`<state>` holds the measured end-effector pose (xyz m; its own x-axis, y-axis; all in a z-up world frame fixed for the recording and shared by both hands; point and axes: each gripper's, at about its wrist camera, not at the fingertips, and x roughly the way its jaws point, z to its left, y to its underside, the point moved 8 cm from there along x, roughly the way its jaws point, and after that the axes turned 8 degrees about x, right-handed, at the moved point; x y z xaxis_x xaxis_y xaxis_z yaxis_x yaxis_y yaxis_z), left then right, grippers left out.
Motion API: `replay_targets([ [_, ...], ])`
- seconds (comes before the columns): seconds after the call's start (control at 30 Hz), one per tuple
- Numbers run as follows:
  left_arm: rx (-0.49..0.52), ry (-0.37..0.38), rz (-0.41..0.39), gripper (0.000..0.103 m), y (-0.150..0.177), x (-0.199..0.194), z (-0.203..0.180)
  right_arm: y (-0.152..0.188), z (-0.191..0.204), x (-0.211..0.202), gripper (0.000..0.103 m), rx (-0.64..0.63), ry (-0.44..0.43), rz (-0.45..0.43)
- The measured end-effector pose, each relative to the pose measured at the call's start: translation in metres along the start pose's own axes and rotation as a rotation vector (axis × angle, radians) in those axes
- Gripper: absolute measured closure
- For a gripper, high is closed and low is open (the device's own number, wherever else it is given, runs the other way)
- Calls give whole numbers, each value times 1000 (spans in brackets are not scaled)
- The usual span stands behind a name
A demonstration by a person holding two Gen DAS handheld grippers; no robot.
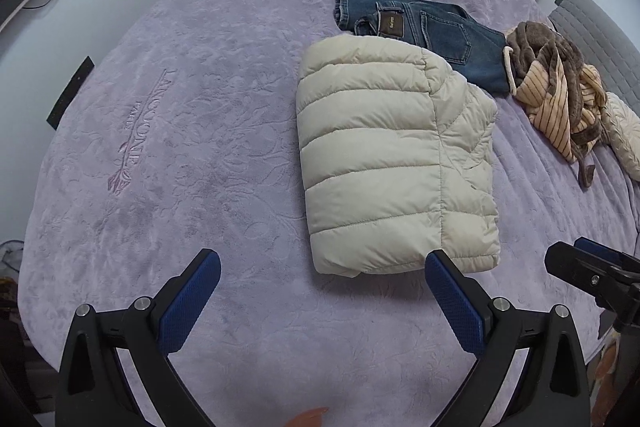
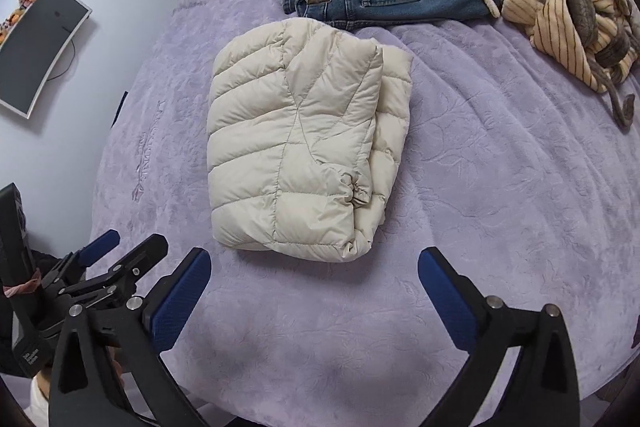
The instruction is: Fold large clothes
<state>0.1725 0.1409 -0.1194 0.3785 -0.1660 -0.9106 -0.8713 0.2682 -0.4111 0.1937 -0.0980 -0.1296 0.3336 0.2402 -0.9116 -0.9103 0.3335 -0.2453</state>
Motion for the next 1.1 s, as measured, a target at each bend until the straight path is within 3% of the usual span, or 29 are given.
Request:
replay_targets([
  [0.27, 13, -18, -2, 1, -7, -25, 2, -2, 10, -31, 0, -45, 92, -76],
  [0.53, 12, -35, -16, 1, -12, -56, -4, -1, 21, -60, 0, -18, 90, -123],
  [1.1, 11, -68, -25, 1, -13, -81, -6, 2, 22, -70, 0, 0, 97, -130],
])
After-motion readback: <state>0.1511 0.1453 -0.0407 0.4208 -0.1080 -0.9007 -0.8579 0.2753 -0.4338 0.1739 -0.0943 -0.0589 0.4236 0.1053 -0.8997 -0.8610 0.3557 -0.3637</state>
